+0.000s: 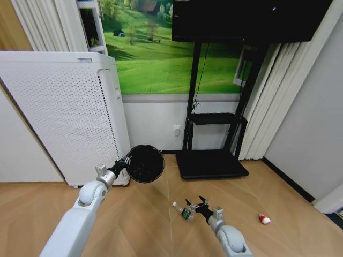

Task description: Pick up the trash bin and place the garbage on the floor into it.

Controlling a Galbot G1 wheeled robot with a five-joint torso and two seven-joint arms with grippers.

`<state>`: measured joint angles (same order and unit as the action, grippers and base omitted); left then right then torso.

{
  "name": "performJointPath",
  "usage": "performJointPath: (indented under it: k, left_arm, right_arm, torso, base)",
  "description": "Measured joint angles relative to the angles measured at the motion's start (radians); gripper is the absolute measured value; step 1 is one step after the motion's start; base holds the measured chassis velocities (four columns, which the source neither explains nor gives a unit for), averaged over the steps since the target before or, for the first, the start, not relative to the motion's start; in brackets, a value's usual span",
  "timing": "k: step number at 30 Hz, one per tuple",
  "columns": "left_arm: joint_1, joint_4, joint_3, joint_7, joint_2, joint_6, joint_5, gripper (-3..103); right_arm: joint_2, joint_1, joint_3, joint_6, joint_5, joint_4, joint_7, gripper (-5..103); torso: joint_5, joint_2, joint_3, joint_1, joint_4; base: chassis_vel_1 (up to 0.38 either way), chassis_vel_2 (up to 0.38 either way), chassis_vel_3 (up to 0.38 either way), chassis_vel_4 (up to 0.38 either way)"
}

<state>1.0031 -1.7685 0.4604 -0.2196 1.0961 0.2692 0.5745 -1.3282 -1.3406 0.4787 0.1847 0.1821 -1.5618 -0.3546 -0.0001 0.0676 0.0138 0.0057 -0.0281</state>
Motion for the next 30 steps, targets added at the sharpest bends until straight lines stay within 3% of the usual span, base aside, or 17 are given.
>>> performJointPath:
  k: [5,11,17,23,30]
  left_arm:
    - [0.007,-0.01,-0.003,-0.003,0.003,-0.001,-0.008,7]
    - [0.022,-0.034,0.005,-0.001,0.008,-0.002,-0.008,7]
    - [0.035,-0.069,0.024,0.003,0.038,0.004,-0.01,7]
    - [0.041,-0.076,0.027,0.003,0.044,0.005,-0.011,7]
    - [0.051,-0.073,0.05,-0.026,0.033,0.004,-0.002,7]
  right_arm:
    - [0.01,0.114,-0.089,-0.039,-0.068,0.174,-0.037,100]
    - [0.003,0.249,-0.184,-0.04,-0.086,0.33,-0.04,100]
    - [-0.005,0.359,-0.276,0.013,-0.094,0.484,-0.05,100]
    - [-0.006,0.395,-0.294,0.03,-0.113,0.547,-0.041,100]
    - [-0.02,0.429,-0.259,0.021,-0.206,0.645,-0.023,100]
  torso:
    - [0.0001,0.0,0.0,-0.001,0.0001]
    - [0.0001,0.0,0.0,-0.001,0.0005]
    - [0.0,0.0,0.0,-0.001,0.0]
    - [0.0,0.0,0.0,-0.001,0.0]
    - [0.0,0.0,0.0,0.0,0.0002]
  base:
    - [0.036,-0.024,-0.035,0.011]
    - [0.027,-0.016,-0.019,0.016]
    - [0.0,0.0,0.0,0.0]
    - [0.0,0.0,0.0,0.0]
    - [0.0,0.0,0.0,0.0]
